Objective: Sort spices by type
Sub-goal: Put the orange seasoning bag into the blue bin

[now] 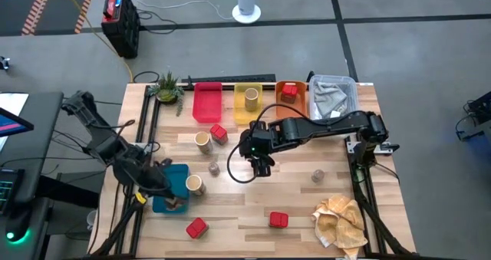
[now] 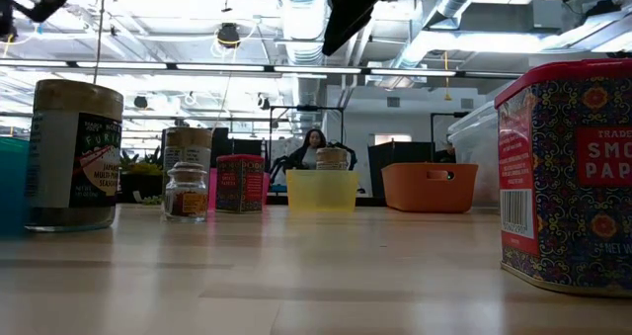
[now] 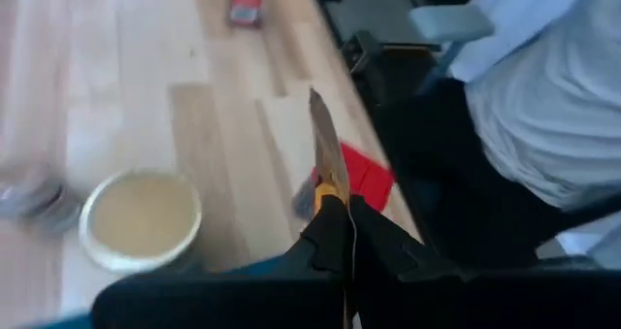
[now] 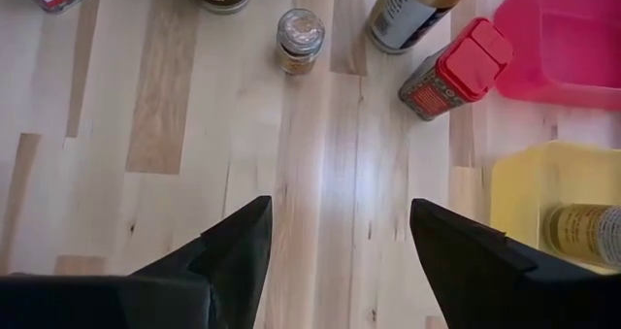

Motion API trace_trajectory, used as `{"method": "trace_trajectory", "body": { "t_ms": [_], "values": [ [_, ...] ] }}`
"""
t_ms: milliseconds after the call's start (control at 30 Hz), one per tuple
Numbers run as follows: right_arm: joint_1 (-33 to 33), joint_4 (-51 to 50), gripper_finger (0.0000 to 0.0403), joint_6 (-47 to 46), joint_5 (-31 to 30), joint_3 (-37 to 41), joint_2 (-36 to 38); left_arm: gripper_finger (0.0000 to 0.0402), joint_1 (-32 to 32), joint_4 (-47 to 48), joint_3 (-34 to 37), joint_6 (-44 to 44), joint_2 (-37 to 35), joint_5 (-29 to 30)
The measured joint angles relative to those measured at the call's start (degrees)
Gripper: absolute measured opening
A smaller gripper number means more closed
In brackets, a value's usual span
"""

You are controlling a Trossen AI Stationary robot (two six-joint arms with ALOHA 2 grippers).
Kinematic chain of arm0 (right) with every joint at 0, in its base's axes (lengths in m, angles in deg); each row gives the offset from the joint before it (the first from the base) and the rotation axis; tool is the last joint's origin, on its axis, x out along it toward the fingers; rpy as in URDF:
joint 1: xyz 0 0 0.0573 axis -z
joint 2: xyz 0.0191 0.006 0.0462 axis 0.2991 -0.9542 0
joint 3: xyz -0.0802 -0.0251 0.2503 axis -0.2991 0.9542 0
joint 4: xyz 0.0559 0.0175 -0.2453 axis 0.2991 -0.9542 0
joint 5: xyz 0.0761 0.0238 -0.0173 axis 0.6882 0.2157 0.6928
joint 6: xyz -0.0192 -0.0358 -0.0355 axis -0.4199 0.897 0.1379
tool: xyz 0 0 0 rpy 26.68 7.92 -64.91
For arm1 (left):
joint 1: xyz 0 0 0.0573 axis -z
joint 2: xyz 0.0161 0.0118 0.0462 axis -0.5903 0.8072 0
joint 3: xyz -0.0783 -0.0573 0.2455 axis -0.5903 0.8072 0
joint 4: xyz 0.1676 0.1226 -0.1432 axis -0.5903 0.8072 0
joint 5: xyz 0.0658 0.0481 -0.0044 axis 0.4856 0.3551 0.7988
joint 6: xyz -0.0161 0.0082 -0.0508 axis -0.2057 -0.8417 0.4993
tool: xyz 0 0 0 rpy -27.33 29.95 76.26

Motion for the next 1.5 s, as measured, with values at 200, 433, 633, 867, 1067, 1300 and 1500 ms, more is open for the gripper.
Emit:
{"method": "trace_trajectory", "body": {
  "t_ms": [200,433,633,867,1067,1300,1500],
  "values": [
    [-0.11,-1.4,0.0276,-0.79,-0.01,0.0,0.0,0.0,2.33,7.28,1.48,9.56,0.16,8.76],
    [0.42,-3.88,0.0276,-1.02,-0.02,0.0,-0.02,0.0,3.72,8.88,5.14,17.31,1.46,13.56],
    [2.14,-5.05,0.0276,-2.09,-0.15,0.02,-0.02,0.0,3.88,10.9,7.08,23.53,3.82,15.35],
    [2.12,-5.04,0.0276,-2.94,-0.13,0.02,-0.02,0.0,3.88,15.08,7.08,28.99,8.35,14.16],
    [2.14,-4.84,0.0276,-3.02,-0.13,0.02,-0.02,0.0013,3.88,15.03,7.08,31.38,9.81,12.27],
    [2.14,-4.69,0.0276,-2.99,-0.13,0.02,-0.02,0.0073,3.86,15.4,7.08,31.96,9.86,12.27],
    [2.14,-4.21,0.0276,-2.7,-0.13,0.02,-0.02,0.006,3.86,17.37,7.08,31.79,9.84,12.32]
  ]
}}
